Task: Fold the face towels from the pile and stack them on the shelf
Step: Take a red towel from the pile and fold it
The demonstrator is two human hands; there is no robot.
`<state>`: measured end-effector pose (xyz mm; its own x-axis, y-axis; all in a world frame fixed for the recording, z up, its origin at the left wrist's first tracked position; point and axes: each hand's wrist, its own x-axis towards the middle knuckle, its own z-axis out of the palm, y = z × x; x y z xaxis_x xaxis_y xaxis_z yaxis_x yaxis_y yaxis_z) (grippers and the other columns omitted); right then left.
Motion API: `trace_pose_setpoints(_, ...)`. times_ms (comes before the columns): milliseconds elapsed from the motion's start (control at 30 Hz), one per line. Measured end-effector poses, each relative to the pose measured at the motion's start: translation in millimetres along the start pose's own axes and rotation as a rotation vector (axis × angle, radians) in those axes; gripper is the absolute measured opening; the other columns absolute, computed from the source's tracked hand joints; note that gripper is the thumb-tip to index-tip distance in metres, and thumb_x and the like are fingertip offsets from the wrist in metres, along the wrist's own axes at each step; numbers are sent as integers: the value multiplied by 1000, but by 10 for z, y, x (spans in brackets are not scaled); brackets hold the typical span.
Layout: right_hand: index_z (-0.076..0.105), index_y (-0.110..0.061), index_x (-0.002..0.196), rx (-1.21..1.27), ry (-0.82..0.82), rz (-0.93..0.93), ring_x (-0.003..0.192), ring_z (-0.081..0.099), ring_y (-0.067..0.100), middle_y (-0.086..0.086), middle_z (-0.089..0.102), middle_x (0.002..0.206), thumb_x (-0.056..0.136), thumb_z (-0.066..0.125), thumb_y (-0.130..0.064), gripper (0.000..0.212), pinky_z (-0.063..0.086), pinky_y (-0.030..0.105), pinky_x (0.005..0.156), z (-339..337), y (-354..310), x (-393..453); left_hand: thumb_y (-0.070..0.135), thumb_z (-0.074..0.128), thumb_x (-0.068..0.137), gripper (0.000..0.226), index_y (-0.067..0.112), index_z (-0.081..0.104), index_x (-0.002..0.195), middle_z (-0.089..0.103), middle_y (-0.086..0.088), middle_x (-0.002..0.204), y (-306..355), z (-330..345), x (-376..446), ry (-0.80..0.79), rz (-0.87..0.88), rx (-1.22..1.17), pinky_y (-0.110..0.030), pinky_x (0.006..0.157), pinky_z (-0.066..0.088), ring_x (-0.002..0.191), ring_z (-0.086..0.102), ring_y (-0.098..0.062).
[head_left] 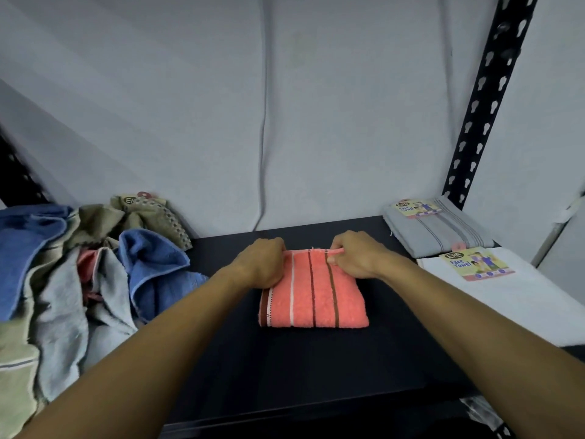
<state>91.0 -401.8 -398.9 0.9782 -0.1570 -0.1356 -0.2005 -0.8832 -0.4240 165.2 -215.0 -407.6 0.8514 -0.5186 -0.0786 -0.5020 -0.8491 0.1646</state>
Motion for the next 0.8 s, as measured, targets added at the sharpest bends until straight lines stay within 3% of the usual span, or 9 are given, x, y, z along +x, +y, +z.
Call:
trace_pose_setpoints(100, 65, -19, 106, -4, -6, 6, 103, 59, 21, 0, 64, 110, 94, 57, -27, 17, 49, 39, 91, -7, -13, 14, 20, 45, 99, 21, 13, 61, 110, 65, -5, 110, 21, -49, 12, -29, -15, 6, -40, 87, 53, 96, 62, -22)
trace_pose_setpoints(167, 67, -10, 108, -10, -24, 16, 103, 62, 25, 6, 67, 111, 92, 57, -22, 22, 51, 41, 90, -7, -28, 21, 20, 46, 99, 25, 9, 64, 112, 67, -5, 112, 33, -119, 10, -92, -18, -17, -36, 87, 54, 99, 64, -23)
trace_pose_setpoints(333, 60, 9, 114, 36, -51, -5, 112, 57, 38, 24, 61, 119, 87, 59, -9, 32, 50, 47, 94, -17, -51, -30, 15, 65, 90, 23, 7, 70, 111, 70, -1, 99, -8, -313, -25, -398, -73, -301, -27, 76, 59, 89, 66, -13)
trace_pose_setpoints(400, 65, 4, 103, 60, -41, -57, 105, 61, 30, 14, 66, 108, 87, 62, -9, 21, 53, 36, 82, -19, -40, -88, 15, 73, 85, 21, 9, 74, 104, 71, 3, 89, -12, -342, -67, -463, -81, -345, -24, 74, 58, 85, 67, -10)
trace_pose_setpoints(500, 62, -18, 92, 132, 46, -160, 91, 54, 12, -7, 54, 97, 84, 67, -11, 11, 38, 13, 67, -18, -3, -164, 18, 76, 82, 11, 13, 74, 91, 71, 6, 85, -5, -354, -144, -516, -56, -350, -23, 76, 56, 86, 67, -8)
trace_pose_setpoints(600, 61, -23, 99, 193, 151, -265, 91, 50, 7, -6, 46, 103, 83, 68, -6, 25, 36, 8, 74, -25, 32, -240, 21, 75, 82, 12, 15, 68, 89, 68, 6, 90, -6, -383, -223, -453, 17, -305, -23, 77, 53, 85, 63, -8)
trace_pose_setpoints(700, 53, -28, 129, 233, 233, -315, 94, 46, -1, -10, 40, 117, 84, 70, -4, 54, 34, 4, 82, -127, 69, -307, 19, 73, 83, 18, 12, 62, 96, 66, 1, 95, -10, -470, -309, -303, 72, -397, -23, 72, 55, 84, 65, -14)
trace_pose_setpoints(800, 48, -20, 140, 188, 322, -298, 101, 51, 10, -3, 51, 113, 80, 74, -4, 67, 41, 20, 95, -334, 85, -334, 22, 74, 81, 20, 18, 61, 96, 66, 2, 93, 5, -639, -399, -48, 133, -412, -29, 71, 56, 79, 63, -14)
